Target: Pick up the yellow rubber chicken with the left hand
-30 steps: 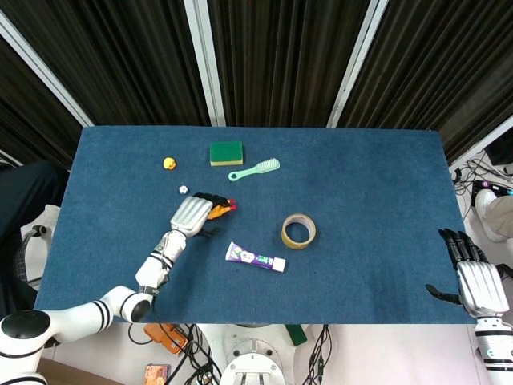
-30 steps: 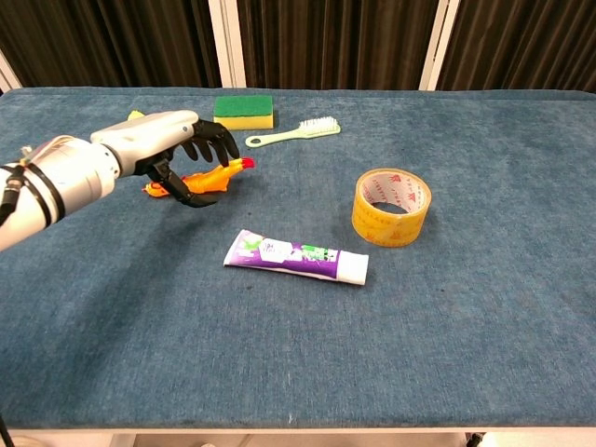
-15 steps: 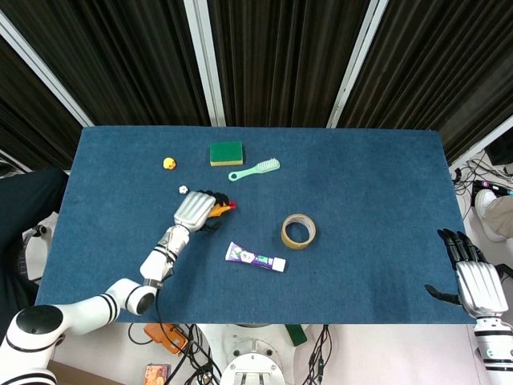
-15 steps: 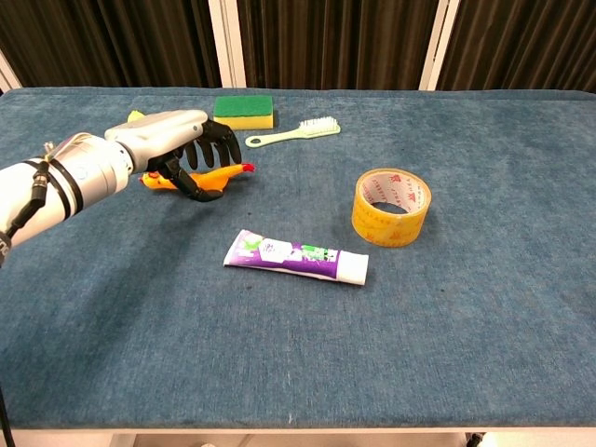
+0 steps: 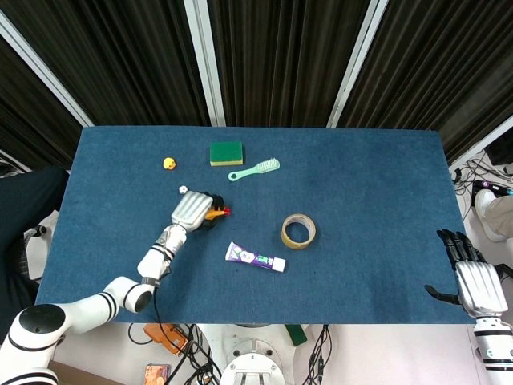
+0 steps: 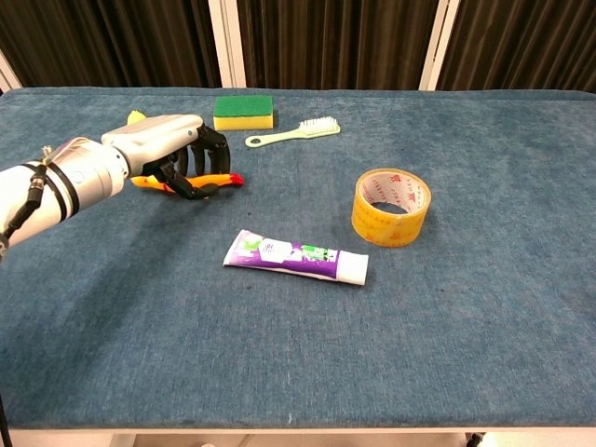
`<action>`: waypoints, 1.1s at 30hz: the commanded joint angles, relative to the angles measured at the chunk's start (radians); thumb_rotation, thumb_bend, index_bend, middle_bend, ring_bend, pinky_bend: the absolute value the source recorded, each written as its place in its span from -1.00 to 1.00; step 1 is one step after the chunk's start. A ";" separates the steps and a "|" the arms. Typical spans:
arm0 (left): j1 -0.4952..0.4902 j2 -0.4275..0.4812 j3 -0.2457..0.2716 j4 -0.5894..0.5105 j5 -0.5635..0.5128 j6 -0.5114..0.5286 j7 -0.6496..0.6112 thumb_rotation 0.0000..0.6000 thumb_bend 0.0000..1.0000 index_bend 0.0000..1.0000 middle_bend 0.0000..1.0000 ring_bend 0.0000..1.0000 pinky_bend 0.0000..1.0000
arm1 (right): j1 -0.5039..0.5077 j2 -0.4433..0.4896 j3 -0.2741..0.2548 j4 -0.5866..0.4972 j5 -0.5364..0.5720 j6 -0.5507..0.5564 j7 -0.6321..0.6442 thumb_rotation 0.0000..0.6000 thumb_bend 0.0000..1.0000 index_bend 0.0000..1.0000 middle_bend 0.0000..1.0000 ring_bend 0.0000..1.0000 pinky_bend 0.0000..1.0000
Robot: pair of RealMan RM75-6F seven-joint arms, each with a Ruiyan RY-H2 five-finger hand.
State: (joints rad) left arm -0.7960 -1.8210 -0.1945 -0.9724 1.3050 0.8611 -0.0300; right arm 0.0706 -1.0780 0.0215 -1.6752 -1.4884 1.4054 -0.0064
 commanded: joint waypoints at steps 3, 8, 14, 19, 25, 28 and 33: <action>0.002 0.008 0.001 -0.003 0.014 0.025 -0.011 1.00 -0.04 0.22 0.25 0.16 0.30 | 0.000 0.000 0.000 0.000 -0.001 0.000 0.000 1.00 -0.57 -0.89 -0.75 -0.79 -0.45; 0.010 0.034 0.000 -0.028 0.018 0.048 -0.009 1.00 0.05 0.29 0.29 0.20 0.33 | 0.001 0.000 -0.001 0.001 -0.002 0.000 0.000 1.00 -0.57 -0.89 -0.75 -0.79 -0.45; 0.021 0.117 -0.009 -0.138 0.040 0.111 0.053 1.00 0.05 0.29 0.29 0.20 0.33 | 0.002 0.000 -0.002 0.001 -0.004 0.000 -0.003 1.00 -0.57 -0.89 -0.75 -0.79 -0.44; 0.029 0.242 -0.038 -0.332 0.059 0.178 0.137 1.00 0.05 0.29 0.29 0.20 0.33 | 0.000 -0.001 -0.004 0.000 -0.006 0.001 -0.005 1.00 -0.57 -0.89 -0.75 -0.79 -0.44; 0.043 0.405 -0.077 -0.590 0.097 0.257 0.239 1.00 0.02 0.29 0.28 0.20 0.33 | 0.000 0.000 -0.003 -0.001 -0.003 0.002 -0.005 1.00 -0.57 -0.89 -0.75 -0.79 -0.44; 0.059 0.477 -0.097 -0.706 0.112 0.297 0.263 1.00 0.02 0.29 0.28 0.20 0.33 | 0.000 -0.001 -0.004 -0.001 -0.005 0.002 -0.007 1.00 -0.57 -0.89 -0.75 -0.79 -0.44; 0.104 0.564 -0.129 -0.844 0.133 0.386 0.228 1.00 0.01 0.29 0.28 0.20 0.33 | -0.001 0.000 -0.003 -0.002 -0.003 0.003 -0.005 1.00 -0.57 -0.89 -0.75 -0.79 -0.44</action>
State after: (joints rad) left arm -0.7214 -1.3130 -0.2972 -1.7539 1.4179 1.1949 0.2022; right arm 0.0699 -1.0783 0.0181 -1.6770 -1.4919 1.4081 -0.0108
